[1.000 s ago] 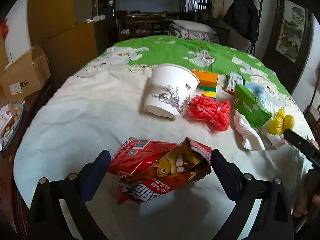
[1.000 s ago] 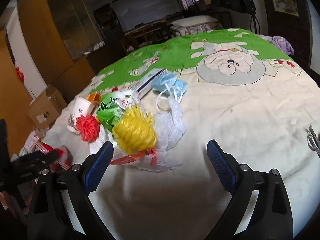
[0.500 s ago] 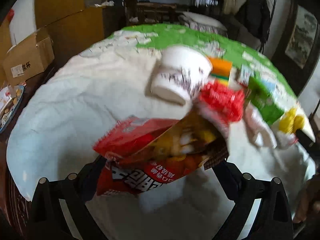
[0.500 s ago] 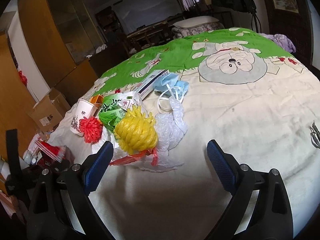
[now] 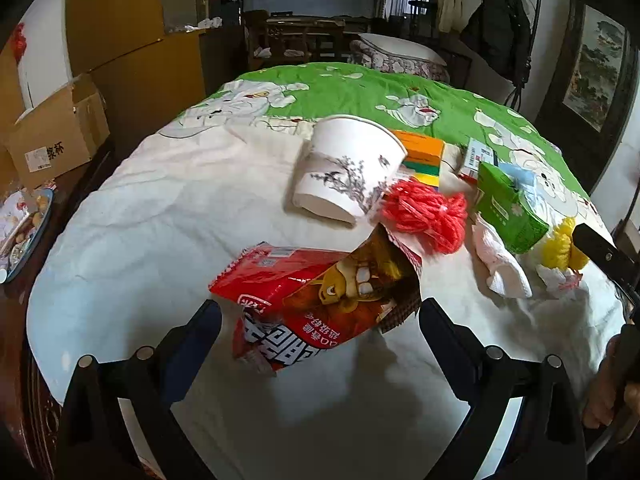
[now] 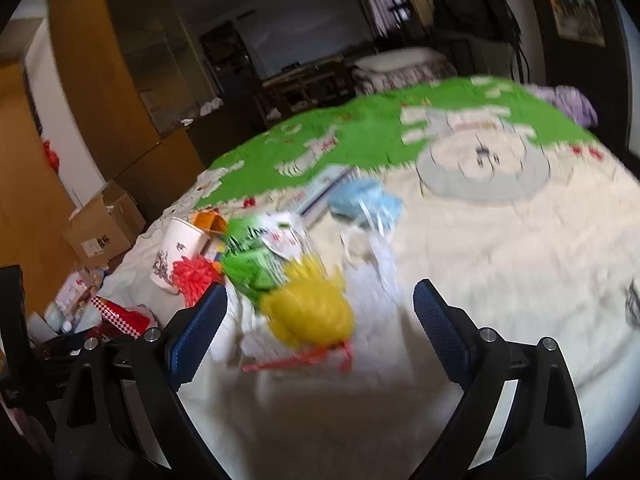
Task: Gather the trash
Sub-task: 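Grasp the red snack bag with the left tool while the right tool grasps the yellow yarn ball, then carry both items to the red wastebasket and release them inside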
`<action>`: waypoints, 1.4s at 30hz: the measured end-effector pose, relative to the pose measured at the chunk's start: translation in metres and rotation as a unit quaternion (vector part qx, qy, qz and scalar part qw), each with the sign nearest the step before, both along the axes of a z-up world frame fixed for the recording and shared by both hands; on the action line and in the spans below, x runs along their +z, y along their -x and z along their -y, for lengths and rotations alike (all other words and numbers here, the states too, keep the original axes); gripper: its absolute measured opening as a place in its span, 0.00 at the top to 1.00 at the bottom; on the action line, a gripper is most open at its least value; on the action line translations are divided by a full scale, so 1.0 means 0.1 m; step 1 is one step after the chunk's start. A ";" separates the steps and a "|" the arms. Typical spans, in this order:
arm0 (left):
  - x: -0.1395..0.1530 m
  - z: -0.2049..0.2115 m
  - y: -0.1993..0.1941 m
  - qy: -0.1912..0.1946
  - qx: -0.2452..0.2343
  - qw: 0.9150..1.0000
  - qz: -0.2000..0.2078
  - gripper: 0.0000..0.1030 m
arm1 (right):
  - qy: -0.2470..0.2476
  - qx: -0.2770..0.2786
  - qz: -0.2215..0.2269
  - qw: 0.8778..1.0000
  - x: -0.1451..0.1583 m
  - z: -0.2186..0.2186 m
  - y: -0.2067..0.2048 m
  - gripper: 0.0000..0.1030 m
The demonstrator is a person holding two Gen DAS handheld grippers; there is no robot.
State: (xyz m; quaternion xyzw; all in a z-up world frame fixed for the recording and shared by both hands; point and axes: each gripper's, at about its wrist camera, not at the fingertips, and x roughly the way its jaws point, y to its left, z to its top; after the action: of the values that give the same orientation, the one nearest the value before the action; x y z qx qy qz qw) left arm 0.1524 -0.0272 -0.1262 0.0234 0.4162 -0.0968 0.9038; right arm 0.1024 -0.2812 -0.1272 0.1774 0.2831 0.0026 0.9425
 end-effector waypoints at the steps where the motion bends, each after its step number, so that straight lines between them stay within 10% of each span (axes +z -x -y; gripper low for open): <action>1: -0.01 -0.01 -0.01 0.000 0.002 1.000 0.000 0.06 | 0.011 0.008 -0.008 1.000 -0.02 -0.04 -0.05 0.26; 3: -0.03 -0.03 -0.04 0.005 0.005 1.000 -0.004 0.06 | 0.014 0.018 -0.034 0.999 -0.09 -0.08 -0.12 0.59; 5: -0.02 -0.04 -0.06 0.008 0.007 1.000 -0.005 0.06 | -0.004 0.017 -0.033 0.999 -0.12 -0.03 -0.10 0.61; 13: 0.15 -0.01 -0.08 -0.002 0.007 0.999 0.034 0.06 | -0.011 0.016 0.014 1.000 0.10 0.04 0.07 0.62; 21: -0.19 0.08 -0.30 -0.007 0.000 0.999 -0.038 0.06 | -0.020 0.029 0.002 0.999 0.03 0.00 0.06 0.62; 28: 0.02 -0.09 -0.24 0.027 0.013 1.000 -0.006 0.48 | -0.019 0.029 0.027 0.999 0.20 -0.02 0.16 0.62; 36: 0.44 -0.10 0.08 0.039 0.008 0.998 0.041 0.52 | -0.024 0.042 0.055 0.997 0.38 -0.11 0.35 0.62; 39: 0.54 -0.07 0.24 0.038 0.000 0.998 0.055 0.52 | -0.022 0.047 0.066 0.996 0.44 -0.12 0.46 0.62; 42: 0.57 0.00 0.29 0.031 -0.011 0.998 0.053 0.15 | -0.022 0.049 0.071 0.996 0.46 -0.13 0.54 0.61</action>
State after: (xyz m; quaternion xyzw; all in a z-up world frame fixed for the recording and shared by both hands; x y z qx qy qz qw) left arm 0.1230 -0.0270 -0.0694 0.0049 0.3646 -0.1184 0.9236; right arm 0.0485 -0.2683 -0.0809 0.1836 0.2238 0.0680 0.9548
